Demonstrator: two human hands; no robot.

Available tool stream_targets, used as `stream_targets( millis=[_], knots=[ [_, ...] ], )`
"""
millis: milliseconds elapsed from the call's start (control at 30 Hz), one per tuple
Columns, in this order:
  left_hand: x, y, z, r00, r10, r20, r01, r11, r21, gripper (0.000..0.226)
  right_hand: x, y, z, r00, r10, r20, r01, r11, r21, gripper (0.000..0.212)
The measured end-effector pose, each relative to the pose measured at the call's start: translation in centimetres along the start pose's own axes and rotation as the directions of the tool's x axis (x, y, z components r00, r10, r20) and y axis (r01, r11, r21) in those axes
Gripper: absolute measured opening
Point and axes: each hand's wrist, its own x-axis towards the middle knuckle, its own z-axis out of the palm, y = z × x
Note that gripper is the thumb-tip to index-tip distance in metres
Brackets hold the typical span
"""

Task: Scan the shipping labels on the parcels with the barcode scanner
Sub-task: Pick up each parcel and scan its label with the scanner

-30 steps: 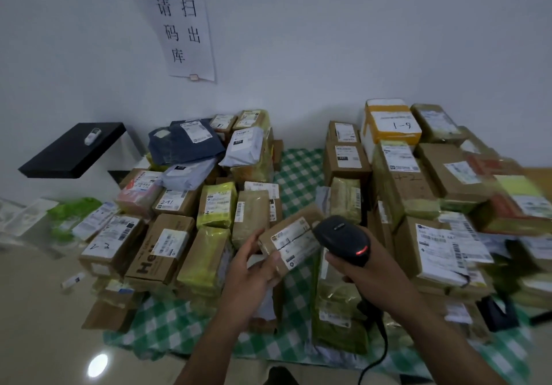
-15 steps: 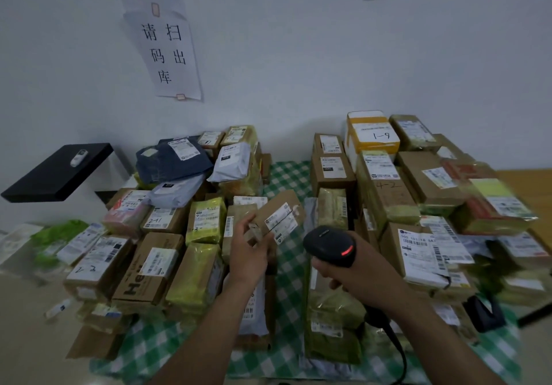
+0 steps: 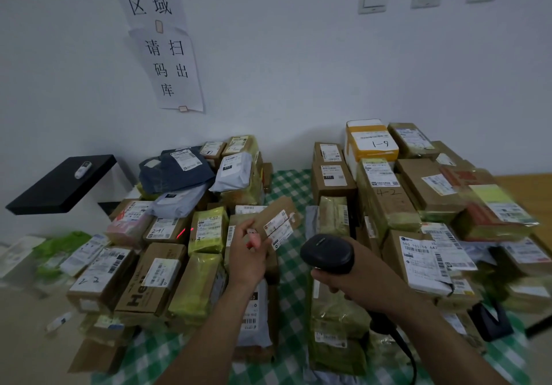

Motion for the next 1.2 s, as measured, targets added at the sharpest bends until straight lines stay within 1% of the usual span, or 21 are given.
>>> stream_targets(
  millis=[200,300,467,533,600,667,767,867,933,1033,1100,1200],
  knots=[
    [0.2,-0.6,-0.2,0.999,-0.048,-0.006,0.048,0.999,-0.004,0.055,0.3,0.3,0.0,1.000,0.018,0.017,-0.018,1.000,0.007,0.057],
    [0.4,-0.7,-0.1,0.999,-0.050,0.008,0.050,0.999,0.015,0.051,0.3,0.6,-0.1,1.000,0.017,0.013,-0.017,0.999,0.028,0.054],
    [0.2,-1.3,1.6,0.987,-0.117,0.113,0.120,0.993,-0.017,0.054,0.0,1.7,-1.2,0.997,0.042,-0.072,-0.037,0.996,0.076,0.043],
    [-0.3,-1.0,2.9,0.983,-0.126,0.134,0.125,0.992,0.014,0.048,-0.4,2.3,-1.9,0.991,0.060,-0.119,-0.048,0.994,0.101,0.042],
    [-0.4,-1.0,4.6,0.974,-0.174,0.142,0.173,0.985,0.020,0.044,-0.5,3.0,-2.7,0.986,0.064,-0.153,-0.046,0.992,0.113,0.039],
    [-0.2,-0.9,6.4,0.957,-0.241,0.163,0.248,0.969,-0.020,0.044,-0.6,3.7,-3.4,0.982,0.079,-0.172,-0.060,0.992,0.112,0.038],
    [1.0,-0.1,9.2,0.924,-0.311,0.222,0.329,0.943,-0.047,0.039,-0.7,3.8,-4.3,0.977,0.113,-0.180,-0.087,0.986,0.144,0.044],
    [2.8,0.0,12.0,0.910,-0.343,0.233,0.358,0.933,-0.023,0.036,-0.3,3.9,-4.7,0.976,0.147,-0.162,-0.115,0.975,0.189,0.037],
    [3.7,-0.1,13.8,0.900,-0.358,0.250,0.367,0.930,0.010,0.035,0.2,3.8,-4.9,0.971,0.158,-0.179,-0.125,0.975,0.182,0.033],
    [4.8,-0.5,15.5,0.902,-0.356,0.243,0.359,0.933,0.036,0.039,0.7,3.6,-5.0,0.963,0.179,-0.200,-0.138,0.969,0.203,0.034],
    [5.5,-1.1,16.2,0.894,-0.361,0.265,0.357,0.932,0.062,0.040,0.9,3.7,-5.0,0.960,0.188,-0.210,-0.144,0.968,0.205,0.034],
    [5.8,-1.2,16.9,0.873,-0.383,0.303,0.366,0.924,0.112,0.033,1.0,3.8,-5.3,0.959,0.188,-0.210,-0.150,0.972,0.182,0.037]
  ],
)
